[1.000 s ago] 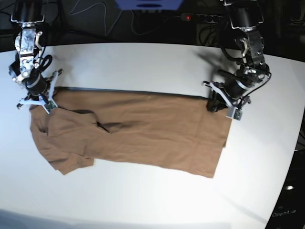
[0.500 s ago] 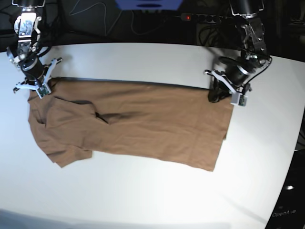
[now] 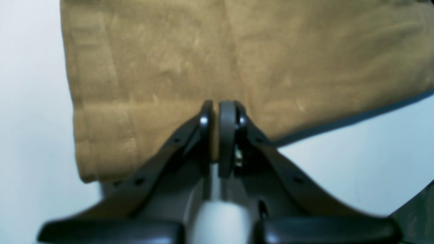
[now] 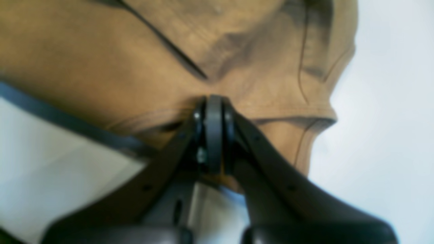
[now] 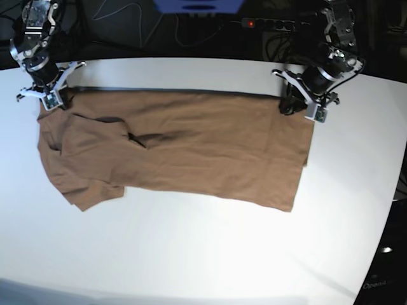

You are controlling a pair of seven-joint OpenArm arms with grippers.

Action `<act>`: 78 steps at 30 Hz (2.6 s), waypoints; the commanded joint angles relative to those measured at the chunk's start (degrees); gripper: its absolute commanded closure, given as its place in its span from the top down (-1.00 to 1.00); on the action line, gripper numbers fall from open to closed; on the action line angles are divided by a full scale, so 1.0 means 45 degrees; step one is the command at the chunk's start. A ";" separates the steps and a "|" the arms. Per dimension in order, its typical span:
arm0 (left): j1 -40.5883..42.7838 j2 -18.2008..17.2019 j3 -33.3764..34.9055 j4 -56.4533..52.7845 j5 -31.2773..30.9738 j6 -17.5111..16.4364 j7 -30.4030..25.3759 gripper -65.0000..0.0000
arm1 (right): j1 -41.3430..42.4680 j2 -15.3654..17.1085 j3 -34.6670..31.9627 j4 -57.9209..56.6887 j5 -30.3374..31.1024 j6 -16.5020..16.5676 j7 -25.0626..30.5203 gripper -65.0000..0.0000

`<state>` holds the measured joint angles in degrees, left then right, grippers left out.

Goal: Fold the T-shirt properly
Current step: 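Drag the shirt further toward the robot with both grippers, then open both grippers and move them to the shirt's opposite long edge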

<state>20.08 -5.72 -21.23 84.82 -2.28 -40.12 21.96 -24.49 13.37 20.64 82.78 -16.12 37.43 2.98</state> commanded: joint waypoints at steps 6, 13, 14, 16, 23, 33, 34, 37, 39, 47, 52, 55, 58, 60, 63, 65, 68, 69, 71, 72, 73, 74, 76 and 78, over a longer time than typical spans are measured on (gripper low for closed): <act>0.0530 -0.0068 -0.0331 -0.0357 0.1768 0.0329 0.2437 -0.88 | -0.0252 0.0009 0.0209 -0.0316 -0.1019 0.0571 -0.1747 -0.98; 0.0491 -0.0049 -0.0644 -0.0240 0.1709 0.0329 0.2359 -0.88 | 0.0177 0.0029 0.0209 -0.0238 -0.1077 0.0571 -0.1728 -0.98; 0.0472 -0.0049 -0.0644 -0.0240 0.1709 0.0329 0.2359 -0.88 | 0.0236 0.0029 0.0209 -0.0238 -0.1077 0.0571 -0.1728 -0.98; 0.0452 -0.0049 -0.0644 -0.0220 0.1709 0.0329 0.2359 -0.88 | 0.0256 0.0087 0.0209 -0.0218 -0.1077 0.0571 -0.1728 -0.98; 0.0218 -0.0049 -0.0644 -0.0220 0.1709 0.0329 0.2437 -0.88 | 0.0099 0.0009 0.0326 0.1345 -0.1077 0.0571 -0.1747 -0.98; 0.0257 -0.0029 -0.0644 0.0346 0.1709 0.0329 0.2457 -0.88 | -0.0155 -0.0010 0.0658 0.2615 -0.1097 0.0571 -0.1728 -0.98; 0.0257 -0.0029 -0.0644 0.0346 0.1709 0.0329 0.2457 -0.88 | -0.0116 0.0009 0.0658 0.2712 -0.1097 0.0571 -0.1728 -0.98; 0.0257 -0.0009 -0.0644 0.0346 0.1709 0.0329 0.2457 -0.88 | -0.0174 0.0009 0.0677 0.3279 -0.1097 0.0571 -0.1728 -0.98; 0.0276 0.0069 -0.0644 0.0346 0.1729 0.0329 0.2457 -0.88 | -0.0213 0.0009 0.0677 0.3670 -0.1097 0.0571 -0.1728 -0.98; 0.0296 0.0166 -0.0644 0.1323 0.1709 0.0329 0.2457 -0.88 | -0.0526 -0.0089 0.0638 0.3865 -0.1097 0.0571 -0.1728 -0.98; 0.0472 0.0498 -0.0644 0.2065 0.1787 0.0329 0.2457 -0.88 | -0.0526 -0.0089 0.0638 0.3846 -0.1097 0.0571 -0.1728 -0.98; 0.0530 0.0596 -0.0644 0.2534 0.1748 0.0329 0.2457 -0.88 | -0.0526 -0.0089 0.0638 0.3846 -0.1097 0.0571 -0.1728 -0.98; 0.0491 0.0752 -0.0644 0.2866 0.1787 0.0329 0.2457 -0.88 | -0.0526 -0.0089 0.0638 0.3846 -0.1097 0.0571 -0.1728 -0.98; 0.0472 0.0752 -0.0644 0.3120 0.1787 0.0329 0.2457 -0.88 | -0.0545 -0.0089 0.0638 0.3846 -0.1097 0.0571 -0.1728 -0.98; 0.0452 0.0752 -0.0644 0.3413 0.1787 0.0349 0.2457 -0.88 | -0.0545 -0.0089 0.0638 0.3846 -0.1097 0.0571 -0.1728 -0.98; 0.0315 0.0772 -0.0624 0.3628 0.1768 0.0349 0.2457 -0.88 | -0.0545 -0.0089 0.0638 0.3846 -0.1097 0.0571 -0.1728 -0.98; 0.0296 0.0772 -0.0624 0.3785 0.1787 0.0349 0.2476 -0.87 | -0.0545 -0.0089 0.0619 0.3846 -0.1097 0.0571 -0.1728 -0.98; 0.0276 0.0772 -0.0624 0.3882 0.1748 0.0349 0.2476 -0.87 | -0.0526 -0.0069 0.0619 0.3846 -0.1097 0.0571 -0.1728 -0.98; 0.0276 0.0772 -0.0624 0.4175 0.1709 0.0349 0.2476 -0.87 | -0.0467 -0.0030 0.0619 0.3846 -0.1097 0.0571 -0.1747 -0.98; 0.0276 0.0772 -0.0624 0.4351 0.1689 0.0349 0.2476 -0.86 | -0.0409 -0.0010 0.0619 0.3846 -0.1097 0.0571 -0.1786 -0.98; 0.0276 0.0850 -0.0624 0.4527 0.1689 0.0349 0.2476 -0.84 | -0.0409 -0.0010 0.0619 0.3846 -0.1097 0.0571 -0.1806 -0.97; 0.0257 0.0967 -0.0644 0.4722 0.1689 0.0349 0.2476 -0.79 | -0.0389 0.0009 0.0619 0.3865 -0.1097 0.0571 -0.1806 -0.97; 0.0139 0.1124 -0.0644 0.5250 0.1748 0.0349 0.2476 -0.52 | -0.0213 0.0009 0.0638 0.3963 -0.1097 0.0571 -0.1825 -0.87; 0.0120 0.1124 -0.0664 0.5680 0.1709 0.0349 0.2476 -0.15 | 0.0158 0.0009 0.0677 0.3963 -0.1155 0.0571 -0.1845 -0.62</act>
<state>20.80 -0.32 -24.05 109.36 5.76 -38.98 34.11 -24.23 12.49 23.20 99.39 -21.89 40.56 -6.55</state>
